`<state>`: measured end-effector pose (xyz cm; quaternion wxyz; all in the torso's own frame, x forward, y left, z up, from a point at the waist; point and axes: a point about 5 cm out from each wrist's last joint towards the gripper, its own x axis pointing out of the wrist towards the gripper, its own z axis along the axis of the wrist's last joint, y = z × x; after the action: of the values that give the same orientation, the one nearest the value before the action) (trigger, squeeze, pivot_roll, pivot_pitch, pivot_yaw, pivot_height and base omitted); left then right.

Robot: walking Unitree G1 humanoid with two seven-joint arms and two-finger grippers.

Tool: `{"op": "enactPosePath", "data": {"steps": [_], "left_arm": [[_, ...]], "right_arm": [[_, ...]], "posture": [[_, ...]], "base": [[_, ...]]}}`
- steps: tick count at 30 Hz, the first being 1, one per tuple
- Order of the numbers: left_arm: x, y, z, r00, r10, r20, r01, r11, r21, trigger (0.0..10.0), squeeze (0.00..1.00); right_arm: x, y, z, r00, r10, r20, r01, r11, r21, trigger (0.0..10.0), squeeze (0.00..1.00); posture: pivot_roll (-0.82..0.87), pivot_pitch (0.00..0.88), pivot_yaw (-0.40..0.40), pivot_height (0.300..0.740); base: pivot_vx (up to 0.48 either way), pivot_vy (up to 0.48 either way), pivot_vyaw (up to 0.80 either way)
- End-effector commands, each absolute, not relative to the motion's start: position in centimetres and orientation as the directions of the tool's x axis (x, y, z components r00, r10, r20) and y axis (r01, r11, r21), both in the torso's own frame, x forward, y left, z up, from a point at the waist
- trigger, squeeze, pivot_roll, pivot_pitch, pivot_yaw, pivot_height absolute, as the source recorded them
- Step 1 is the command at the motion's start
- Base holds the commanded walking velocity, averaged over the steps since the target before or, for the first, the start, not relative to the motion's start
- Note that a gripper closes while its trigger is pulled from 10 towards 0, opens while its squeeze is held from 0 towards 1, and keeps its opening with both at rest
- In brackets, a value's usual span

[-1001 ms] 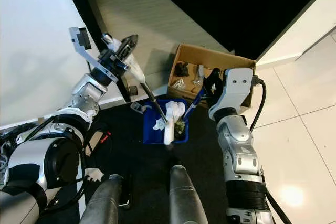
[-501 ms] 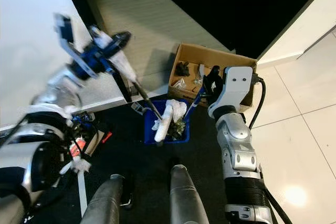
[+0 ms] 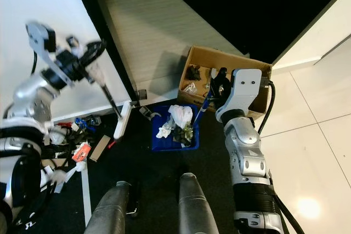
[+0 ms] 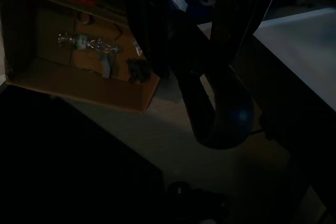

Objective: Sweep floor

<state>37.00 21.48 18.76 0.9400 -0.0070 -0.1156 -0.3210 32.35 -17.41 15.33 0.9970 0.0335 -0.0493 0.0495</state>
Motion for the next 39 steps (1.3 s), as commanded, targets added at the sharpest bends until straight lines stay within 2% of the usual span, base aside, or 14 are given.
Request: {"op": "enactPosePath", "data": {"steps": [1,5,8,10,12,15,16,18,21,22,25,39], "left_arm": [[36.9,21.5,18.2,0.778,-0.589,0.217,0.591,0.804,0.063,10.0,0.0],[36.8,21.2,15.5,0.895,-0.401,0.194,0.415,0.909,-0.036,10.0,0.0],[36.8,21.1,15.1,0.908,-0.371,0.196,0.389,0.919,-0.061,10.0,0.0],[37.1,20.1,14.9,0.923,-0.297,0.246,0.348,0.917,-0.195,10.0,0.0],[37.1,20.1,14.9,0.923,-0.297,0.246,0.348,0.917,-0.195,10.0,0.0],[37.9,17.6,15.5,0.91,-0.237,0.339,0.376,0.816,-0.439,10.0,0.0],[37.9,17.6,15.5,0.91,-0.237,0.339,0.376,0.816,-0.439,10.0,0.0],[38.2,15.7,15.6,0.895,-0.267,0.356,0.425,0.751,-0.505,10.0,0.0],[38.2,15.0,15.6,0.889,-0.286,0.358,0.444,0.729,-0.52,10.0,0.0],[38.3,13.8,15.6,0.882,-0.302,0.361,0.462,0.706,-0.538,10.0,0.0],[38.4,13.5,15.8,0.883,-0.29,0.369,0.459,0.695,-0.553,10.0,0.0],[39.0,15.8,18.5,0.846,-0.213,0.489,0.498,0.642,-0.583,10.0,0.0]], "right_arm": [[31.8,-17.0,13.2,0.992,0.126,0.017,-0.127,0.986,0.111,10.0,0.0],[31.6,-17.1,13.4,0.992,0.128,0.018,-0.129,0.987,0.101,10.0,0.0],[31.6,-17.1,13.5,0.991,0.131,0.02,-0.132,0.986,0.099,10.0,0.0],[31.5,-16.9,13.8,0.989,0.143,0.027,-0.144,0.985,0.097,10.0,0.0],[31.5,-16.9,13.8,0.989,0.143,0.027,-0.144,0.985,0.097,10.0,0.0],[31.5,-16.7,13.9,0.988,0.149,0.029,-0.151,0.984,0.097,10.0,0.0],[31.5,-16.7,13.9,0.988,0.149,0.029,-0.151,0.984,0.097,10.0,0.0],[31.5,-16.6,13.9,0.988,0.151,0.028,-0.153,0.983,0.097,10.0,0.0],[31.5,-16.6,13.9,0.988,0.151,0.028,-0.153,0.983,0.098,10.0,0.0],[31.6,-16.6,13.9,0.988,0.15,0.03,-0.152,0.983,0.099,10.0,0.0],[31.5,-16.7,14.0,0.989,0.147,0.029,-0.15,0.984,0.099,10.0,0.0],[32.2,-16.1,13.9,0.986,0.166,0.024,-0.168,0.98,0.11,10.0,0.0]], "posture": [[-0.22,0.38,0.056,0.74],[-0.25,0.39,0.054,0.74],[-0.26,0.394,0.051,0.74],[-0.27,0.399,0.05,0.74],[-0.27,0.399,0.05,0.74],[-0.28,0.398,0.048,0.74],[-0.28,0.398,0.048,0.74],[-0.28,0.398,0.05,0.74],[-0.28,0.398,0.05,0.74],[-0.29,0.397,0.054,0.74],[-0.29,0.396,0.055,0.74],[-0.24,0.374,0.042,0.74]], "base": [[0.0,0.0,0.0],[0.0,0.0,0.0],[0.0,0.0,0.0],[0.0,0.0,0.0],[0.0,0.0,0.0],[0.0,0.0,0.0],[0.0,0.0,0.0],[0.0,0.0,0.0],[0.0,0.0,0.0],[0.0,0.0,0.0],[0.0,0.0,0.0],[0.0,0.0,0.0]]}}
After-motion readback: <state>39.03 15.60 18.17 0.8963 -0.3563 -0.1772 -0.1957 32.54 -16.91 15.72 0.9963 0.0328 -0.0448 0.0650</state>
